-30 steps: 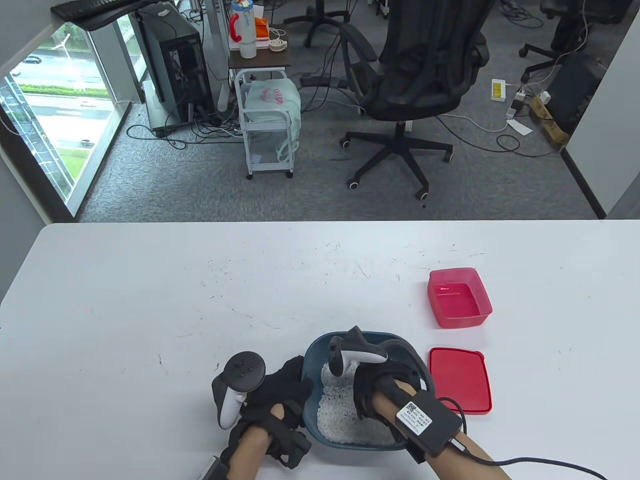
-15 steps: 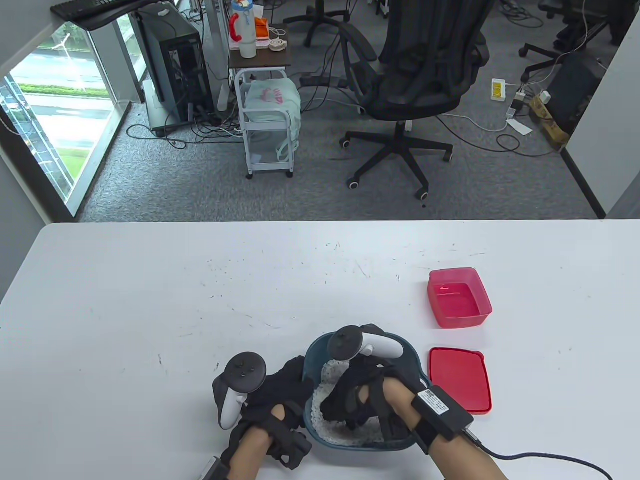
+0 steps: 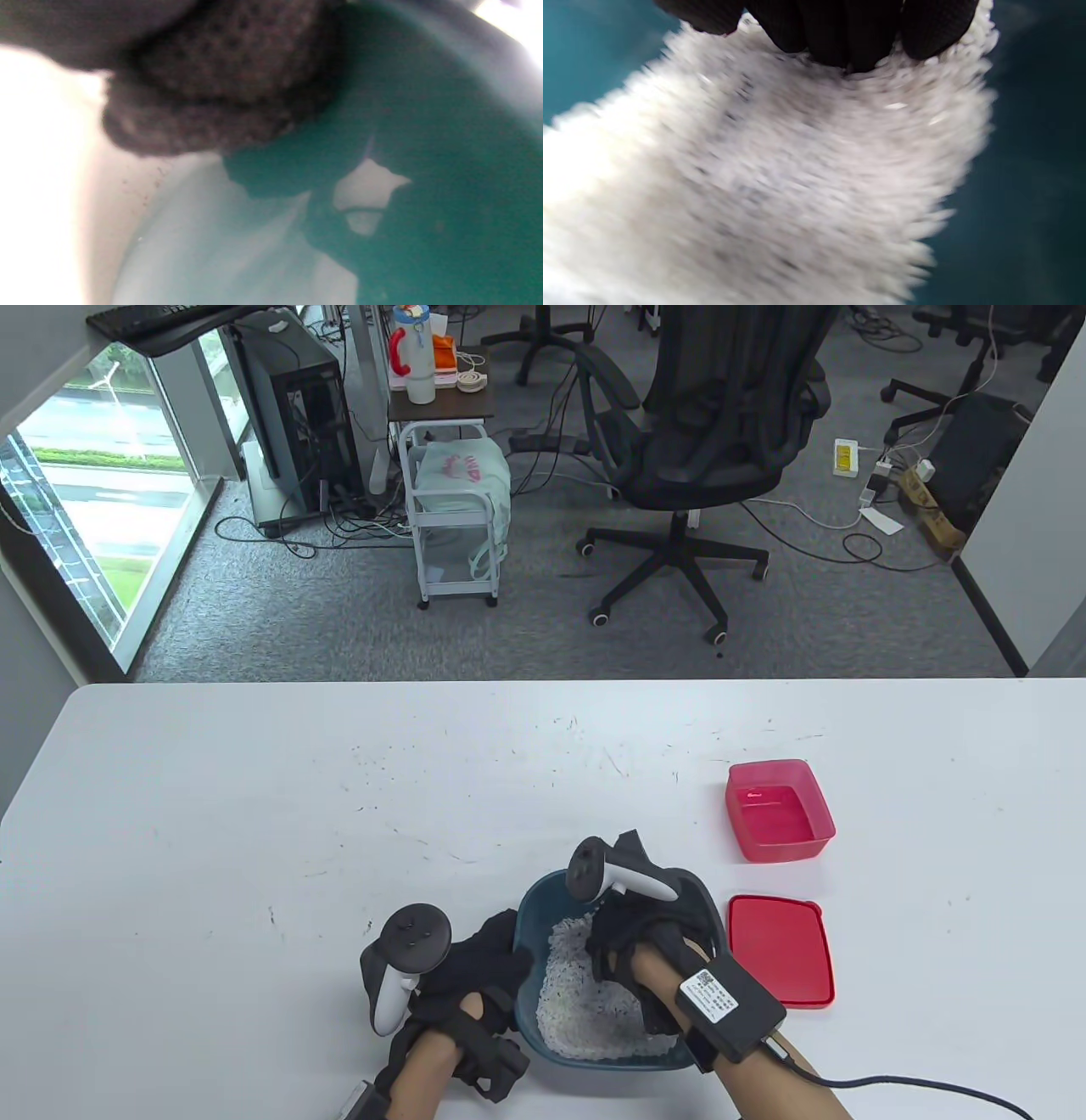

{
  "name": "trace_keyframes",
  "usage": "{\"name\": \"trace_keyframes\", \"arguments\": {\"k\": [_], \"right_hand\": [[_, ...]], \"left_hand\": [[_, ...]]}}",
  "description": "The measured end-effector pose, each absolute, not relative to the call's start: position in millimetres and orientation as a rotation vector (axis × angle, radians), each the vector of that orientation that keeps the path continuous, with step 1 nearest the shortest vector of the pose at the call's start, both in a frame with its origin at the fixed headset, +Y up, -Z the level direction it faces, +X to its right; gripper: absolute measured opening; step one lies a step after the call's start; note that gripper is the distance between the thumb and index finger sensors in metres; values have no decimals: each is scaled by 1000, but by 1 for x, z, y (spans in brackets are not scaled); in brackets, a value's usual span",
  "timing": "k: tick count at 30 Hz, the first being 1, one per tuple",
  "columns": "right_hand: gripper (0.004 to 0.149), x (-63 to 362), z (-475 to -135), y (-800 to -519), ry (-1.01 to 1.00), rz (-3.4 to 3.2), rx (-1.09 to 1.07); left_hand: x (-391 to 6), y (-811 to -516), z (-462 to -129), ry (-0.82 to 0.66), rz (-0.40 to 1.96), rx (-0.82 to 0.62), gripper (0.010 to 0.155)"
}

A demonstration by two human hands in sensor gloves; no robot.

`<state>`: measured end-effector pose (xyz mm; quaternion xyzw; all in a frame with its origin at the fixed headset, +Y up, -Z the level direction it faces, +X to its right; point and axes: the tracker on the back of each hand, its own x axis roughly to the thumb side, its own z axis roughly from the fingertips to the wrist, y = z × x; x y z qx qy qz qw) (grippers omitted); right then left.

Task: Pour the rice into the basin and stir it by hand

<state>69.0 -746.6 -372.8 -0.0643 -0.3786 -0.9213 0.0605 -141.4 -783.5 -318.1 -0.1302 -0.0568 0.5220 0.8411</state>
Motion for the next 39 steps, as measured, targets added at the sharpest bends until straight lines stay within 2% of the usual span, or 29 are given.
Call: {"name": "trace_keyframes", "arguments": {"k": [4,8,15,19,24,26,29,30,35,39], "right_hand": [[62,66,-357,-751,-1190,-2642,-254],[60,67,-347,-761,-1438,-2603,-320],[61,60,-343,-764,-1899,-2759,-843],[63,58,-353,-763,-2073,-2832,-968],[65,56,-375,-759,-2025,-3001,-854],[65,58,-383,-755,-1920,-3106,-773],[64,66,-391,-748,-1662,-3240,-586],[62,69,-392,-745,-1545,-3250,-534],[63,78,-382,-744,-1262,-2975,-260],[62,77,-367,-748,-1211,-2733,-203]], "left_hand": [[-141,-784,-318,-111,1110,-274,66],[-141,-784,-317,-105,1107,-270,66],[-141,-784,-316,-100,1111,-268,66],[-141,-784,-316,-109,1104,-268,66],[-140,-784,-316,-123,1102,-270,66],[-140,-784,-316,-124,1101,-270,67],[-140,-784,-316,-129,1099,-268,67],[-140,-784,-315,-128,1098,-268,67],[-139,-785,-315,-118,1101,-265,67],[-139,-785,-315,-112,1108,-266,66]]}}
